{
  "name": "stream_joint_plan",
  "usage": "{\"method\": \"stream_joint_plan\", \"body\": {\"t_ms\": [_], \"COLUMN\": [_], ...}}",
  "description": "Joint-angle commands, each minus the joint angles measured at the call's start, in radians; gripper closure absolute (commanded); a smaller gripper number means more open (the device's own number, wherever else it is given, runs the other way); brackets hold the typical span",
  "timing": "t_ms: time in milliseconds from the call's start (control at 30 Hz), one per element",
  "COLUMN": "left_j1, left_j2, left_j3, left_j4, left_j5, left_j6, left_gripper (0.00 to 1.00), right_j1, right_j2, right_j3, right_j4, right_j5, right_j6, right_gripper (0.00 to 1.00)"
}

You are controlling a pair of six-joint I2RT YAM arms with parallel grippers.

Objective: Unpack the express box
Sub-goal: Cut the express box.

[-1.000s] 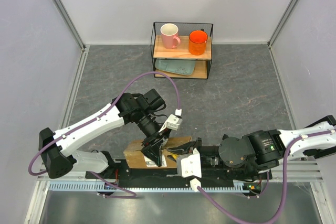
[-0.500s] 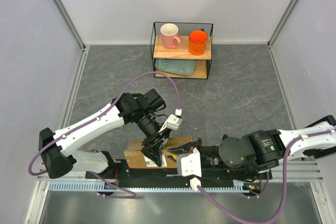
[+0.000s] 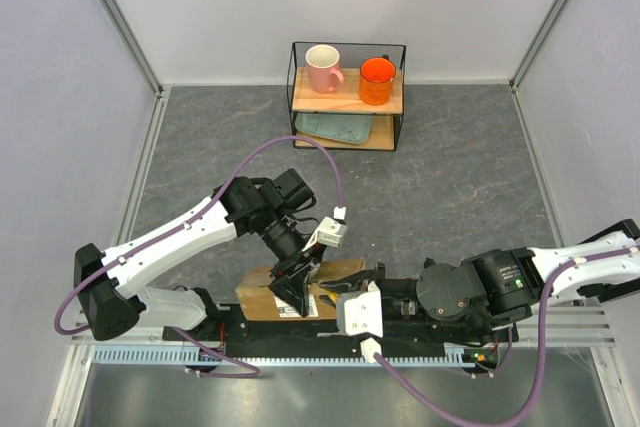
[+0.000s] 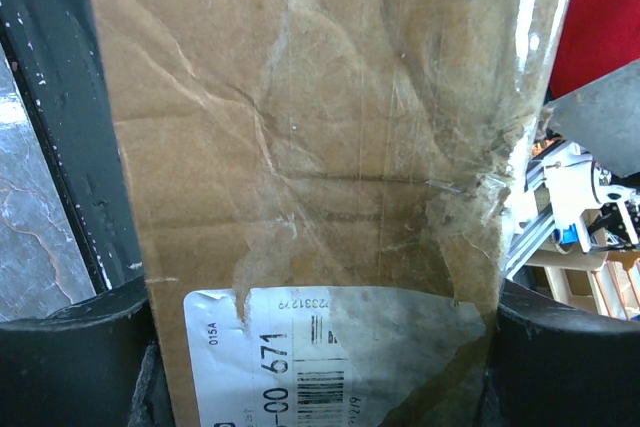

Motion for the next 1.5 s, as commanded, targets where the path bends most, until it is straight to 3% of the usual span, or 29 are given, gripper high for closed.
{"method": "stream_joint_plan", "body": {"t_ms": [0, 333, 1467], "left_j1": [0.001, -0.002, -0.002], "left_j2": [-0.017, -0.017, -0.003], "left_j3": [0.024, 0.015, 0.087], "left_j4": [-0.016, -0.042, -0.115], "left_j5": [0.107, 0.113, 0.197], "left_j6": [0.009, 0.039, 0.116], "left_gripper": [0.98, 0.98, 0.98], "right_j1": [0.006, 0.006, -0.011], "right_j2": [0.010, 0.038, 0.058], "right_j3": [-0.014, 0.026, -0.060], "right_j4": [-0.051, -0.036, -0.026], "right_j5": [0.061, 0.069, 0.026], "right_j6": [-0.026, -0.111, -0.062], "right_gripper": [1.00, 1.00, 1.00]}}
